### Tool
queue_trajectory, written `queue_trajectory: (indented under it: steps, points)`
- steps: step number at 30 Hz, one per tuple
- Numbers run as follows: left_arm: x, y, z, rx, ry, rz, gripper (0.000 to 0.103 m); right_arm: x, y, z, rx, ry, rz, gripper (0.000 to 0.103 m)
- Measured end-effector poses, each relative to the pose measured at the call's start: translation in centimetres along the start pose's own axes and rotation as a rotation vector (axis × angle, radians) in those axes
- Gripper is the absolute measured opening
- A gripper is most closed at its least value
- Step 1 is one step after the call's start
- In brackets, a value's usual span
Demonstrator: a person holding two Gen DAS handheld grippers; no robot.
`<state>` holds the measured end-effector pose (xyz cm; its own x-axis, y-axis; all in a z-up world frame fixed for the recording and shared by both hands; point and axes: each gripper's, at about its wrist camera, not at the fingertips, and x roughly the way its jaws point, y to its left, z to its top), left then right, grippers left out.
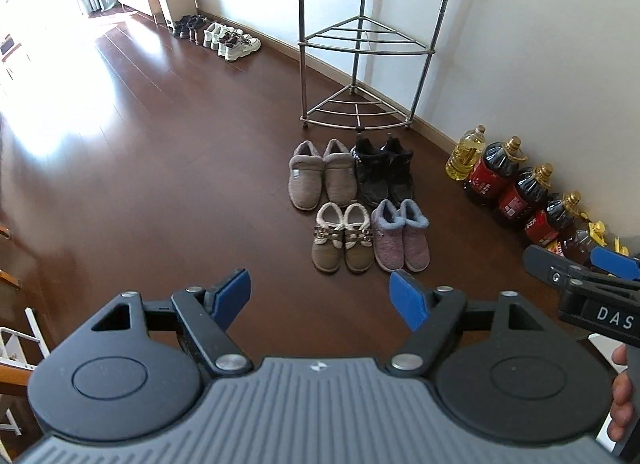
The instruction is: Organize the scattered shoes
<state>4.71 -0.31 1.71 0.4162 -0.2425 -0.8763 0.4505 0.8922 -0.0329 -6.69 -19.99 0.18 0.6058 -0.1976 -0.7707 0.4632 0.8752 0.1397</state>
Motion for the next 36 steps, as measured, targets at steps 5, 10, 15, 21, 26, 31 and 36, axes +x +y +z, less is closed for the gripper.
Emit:
queue_trajectory:
  steps: [5, 10, 15, 21, 26, 31, 36]
  points:
    - [-0.9, 0.9, -1.3, 0.015, -0.003, -0.001, 0.079, -1.1, 1.5, -1.2, -0.006, -0.009, -0.009, 0.102]
    - [-1.4, 1.2, -2.5, 0.029, 0.003, -0.012, 0.079, -1.8, 2.2, -2.2, 0.004, -0.008, -0.025, 0.102]
    - [-1.5, 0.8, -3.0, 0.038, 0.018, -0.022, 0.079, -2.1, 2.5, -3.1, 0.004, 0.007, -0.031, 0.102]
    - [-1.5, 0.0, -3.0, 0.052, 0.018, -0.042, 0.079, -2.4, 2.2, -3.0, -0.006, 0.021, -0.060, 0.102]
    - [-1.6, -0.4, -3.4, 0.068, 0.029, -0.048, 0.079, -2.2, 1.6, -2.9, -0.002, 0.038, -0.120, 0.102]
    - [-1.6, -0.1, -3.8, 0.066, 0.038, -0.040, 0.079, -1.6, 1.2, -2.8, 0.020, 0.057, -0.125, 0.102]
    - [-1.1, 0.2, -4.0, 0.063, 0.046, -0.039, 0.079, -1.0, 1.5, -2.7, 0.012, 0.062, -0.127, 0.102]
